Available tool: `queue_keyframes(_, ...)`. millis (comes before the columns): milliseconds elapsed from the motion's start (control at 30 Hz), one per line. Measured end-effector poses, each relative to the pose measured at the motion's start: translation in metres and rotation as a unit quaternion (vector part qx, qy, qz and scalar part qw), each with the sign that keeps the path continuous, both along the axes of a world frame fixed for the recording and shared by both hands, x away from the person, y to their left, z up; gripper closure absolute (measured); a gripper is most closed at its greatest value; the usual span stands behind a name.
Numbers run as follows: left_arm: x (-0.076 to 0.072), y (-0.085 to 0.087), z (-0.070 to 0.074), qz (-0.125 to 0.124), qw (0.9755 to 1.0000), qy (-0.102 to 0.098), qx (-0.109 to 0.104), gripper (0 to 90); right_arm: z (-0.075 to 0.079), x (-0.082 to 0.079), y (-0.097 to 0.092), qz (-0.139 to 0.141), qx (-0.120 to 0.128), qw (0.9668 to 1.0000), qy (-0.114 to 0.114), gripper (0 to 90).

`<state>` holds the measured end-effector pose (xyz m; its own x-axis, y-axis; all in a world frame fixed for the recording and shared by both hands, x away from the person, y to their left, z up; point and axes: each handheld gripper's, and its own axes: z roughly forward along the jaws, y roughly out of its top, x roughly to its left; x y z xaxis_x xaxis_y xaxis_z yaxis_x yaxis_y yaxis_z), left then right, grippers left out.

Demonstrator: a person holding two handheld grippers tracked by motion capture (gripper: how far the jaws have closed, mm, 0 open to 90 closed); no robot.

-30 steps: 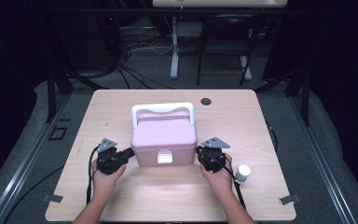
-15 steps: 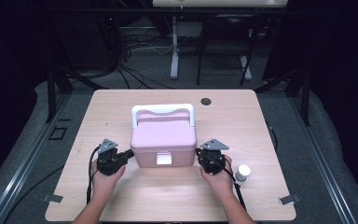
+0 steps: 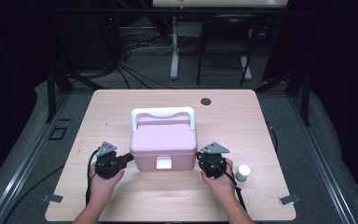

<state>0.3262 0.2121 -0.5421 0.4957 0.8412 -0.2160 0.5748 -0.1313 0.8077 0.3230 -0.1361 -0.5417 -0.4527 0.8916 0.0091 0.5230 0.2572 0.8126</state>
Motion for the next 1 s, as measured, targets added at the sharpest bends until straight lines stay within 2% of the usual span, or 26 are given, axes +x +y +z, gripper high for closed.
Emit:
queue_keyframes(433,-0.011,0.002,0.001,-0.007,1.0000,0.006,0.001,90.0,0.003,-0.016,0.000,0.010,-0.008,0.9998,0.012,90.0)
queue_keyframes(600,-0.014,0.001,0.002,-0.009,0.9999,0.008,0.003,90.0,0.003,-0.020,0.000,0.017,-0.016,0.9997,0.010,90.0)
queue_keyframes(1000,-0.024,0.002,0.004,-0.022,0.9996,0.014,0.007,90.0,0.004,-0.035,-0.003,0.024,-0.015,0.9995,0.013,90.0)
